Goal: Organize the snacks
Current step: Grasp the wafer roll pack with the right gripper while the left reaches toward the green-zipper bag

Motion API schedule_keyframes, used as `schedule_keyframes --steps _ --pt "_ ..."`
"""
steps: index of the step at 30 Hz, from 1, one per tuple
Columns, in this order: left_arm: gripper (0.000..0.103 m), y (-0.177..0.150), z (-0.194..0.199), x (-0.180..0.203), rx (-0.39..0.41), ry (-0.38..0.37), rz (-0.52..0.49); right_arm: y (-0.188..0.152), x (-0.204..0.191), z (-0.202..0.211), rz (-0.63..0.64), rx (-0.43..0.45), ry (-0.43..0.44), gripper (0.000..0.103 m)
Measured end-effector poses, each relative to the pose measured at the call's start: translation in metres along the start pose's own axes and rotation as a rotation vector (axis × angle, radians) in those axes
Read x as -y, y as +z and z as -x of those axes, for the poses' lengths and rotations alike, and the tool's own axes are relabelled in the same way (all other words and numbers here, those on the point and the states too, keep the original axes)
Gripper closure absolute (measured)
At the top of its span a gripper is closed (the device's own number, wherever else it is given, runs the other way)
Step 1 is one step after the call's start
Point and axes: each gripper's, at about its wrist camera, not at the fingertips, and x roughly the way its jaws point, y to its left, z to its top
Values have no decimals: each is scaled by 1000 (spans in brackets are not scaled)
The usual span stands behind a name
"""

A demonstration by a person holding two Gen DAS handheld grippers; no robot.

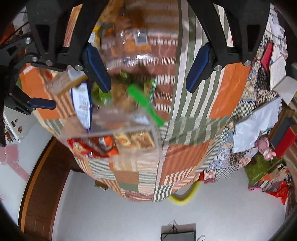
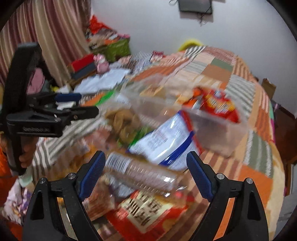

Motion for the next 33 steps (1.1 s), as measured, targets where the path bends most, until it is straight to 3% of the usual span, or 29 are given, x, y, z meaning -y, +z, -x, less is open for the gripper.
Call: schedule_keyframes --steps 8,17,20,25,33 --pt "20 -35 1 -9 -39 -19 43 -5 -2 -23 73 -74 -48 16" --pt "20 -42 -2 -4 -53 -34 48 -7 1 -37 103 -150 -40 22" --pt "20 -42 -4 -3 -56 -39 52 -9 -4 -37 150 -176 -45 26" --pt "20 -43 -5 -2 -60 -46 59 -5 -4 -34 193 -205 -31 47" --pt "20 -40 -3 -2 -50 -37 59 -7 -2 -6 172 -130 -11 56"
